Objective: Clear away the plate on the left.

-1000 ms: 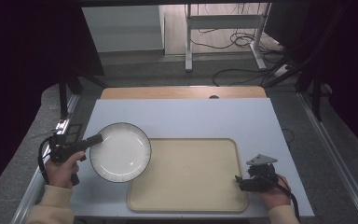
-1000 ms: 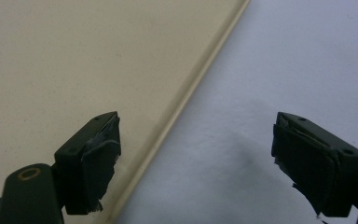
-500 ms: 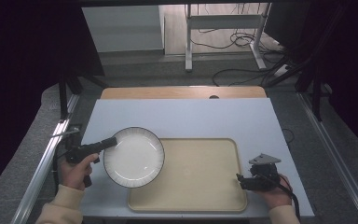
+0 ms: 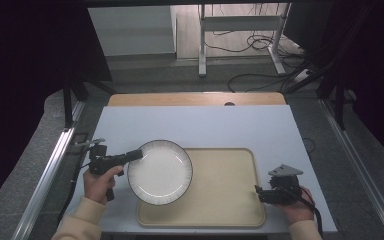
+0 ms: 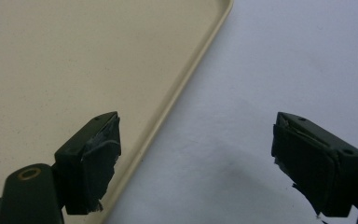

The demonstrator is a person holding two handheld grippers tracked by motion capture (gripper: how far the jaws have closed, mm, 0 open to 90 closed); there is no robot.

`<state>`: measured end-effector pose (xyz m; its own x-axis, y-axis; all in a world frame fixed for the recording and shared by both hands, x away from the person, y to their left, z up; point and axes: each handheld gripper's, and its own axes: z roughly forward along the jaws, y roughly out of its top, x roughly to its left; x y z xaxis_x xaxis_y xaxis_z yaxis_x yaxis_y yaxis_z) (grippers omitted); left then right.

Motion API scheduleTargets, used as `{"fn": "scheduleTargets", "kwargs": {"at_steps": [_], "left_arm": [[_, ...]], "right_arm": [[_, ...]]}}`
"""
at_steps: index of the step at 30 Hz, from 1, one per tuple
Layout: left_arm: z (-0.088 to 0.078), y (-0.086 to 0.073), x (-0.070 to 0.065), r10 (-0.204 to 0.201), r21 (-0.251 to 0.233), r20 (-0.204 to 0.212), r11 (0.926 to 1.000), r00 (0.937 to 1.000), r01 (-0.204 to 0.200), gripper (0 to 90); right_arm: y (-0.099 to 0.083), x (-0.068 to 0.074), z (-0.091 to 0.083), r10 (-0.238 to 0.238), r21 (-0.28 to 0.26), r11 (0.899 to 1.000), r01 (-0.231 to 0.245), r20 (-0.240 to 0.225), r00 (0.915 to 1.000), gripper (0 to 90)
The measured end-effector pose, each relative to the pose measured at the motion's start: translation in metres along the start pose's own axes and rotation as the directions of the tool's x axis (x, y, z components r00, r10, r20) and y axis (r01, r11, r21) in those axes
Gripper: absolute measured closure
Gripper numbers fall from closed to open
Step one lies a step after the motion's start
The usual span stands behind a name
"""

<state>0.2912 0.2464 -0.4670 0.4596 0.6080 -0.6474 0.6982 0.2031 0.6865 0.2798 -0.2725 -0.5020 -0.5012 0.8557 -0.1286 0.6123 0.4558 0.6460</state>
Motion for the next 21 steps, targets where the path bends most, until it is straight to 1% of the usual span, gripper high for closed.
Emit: {"fn": "scheduleTargets", "kwargs": {"at_steps": [2,6,9,12,15,18,21], "left_arm": [[0.005,0.001,-0.006,0.014,0.009,0.003,0.9999,0.9999,-0.014,79.8],[0.024,-0.001,-0.013,0.007,0.032,0.037,0.9994,0.9993,-0.008,80.2],[0.037,-0.003,-0.021,0.022,0.053,0.035,0.9983,0.9992,-0.024,80.0],[0.052,-0.007,-0.028,0.036,0.084,0.043,0.9957,0.9984,-0.04,79.9],[0.065,-0.011,-0.033,0.037,0.115,0.06,0.9924,0.9975,-0.043,80.0],[0.078,-0.014,-0.037,0.044,0.14,0.068,0.9887,0.9967,-0.053,79.9],[0.09,-0.019,-0.04,0.041,0.164,0.073,0.9851,0.9965,-0.053,79.9]], "right_arm": [[0.0,0.0,0.0,0.0,-0.001,1.0,0.0,0.0,1.0,16.3],[0.0,0.0,0.0,0.001,0.001,1.0,-0.001,0.001,1.0,16.3],[-0.001,0.0,0.0,0.005,0.0,1.0,-0.005,0.001,1.0,16.3],[-0.003,-0.001,-0.004,0.021,-0.011,1.0,-0.021,0.005,0.9998,16.3],[-0.004,-0.003,-0.004,0.026,-0.014,1.0,-0.026,0.01,0.9996,16.3],[-0.003,-0.006,-0.003,0.033,-0.012,0.999,-0.033,0.012,0.9994,16.3],[-0.001,-0.007,-0.002,0.029,-0.014,0.999,-0.029,0.011,0.9995,16.3]]}}
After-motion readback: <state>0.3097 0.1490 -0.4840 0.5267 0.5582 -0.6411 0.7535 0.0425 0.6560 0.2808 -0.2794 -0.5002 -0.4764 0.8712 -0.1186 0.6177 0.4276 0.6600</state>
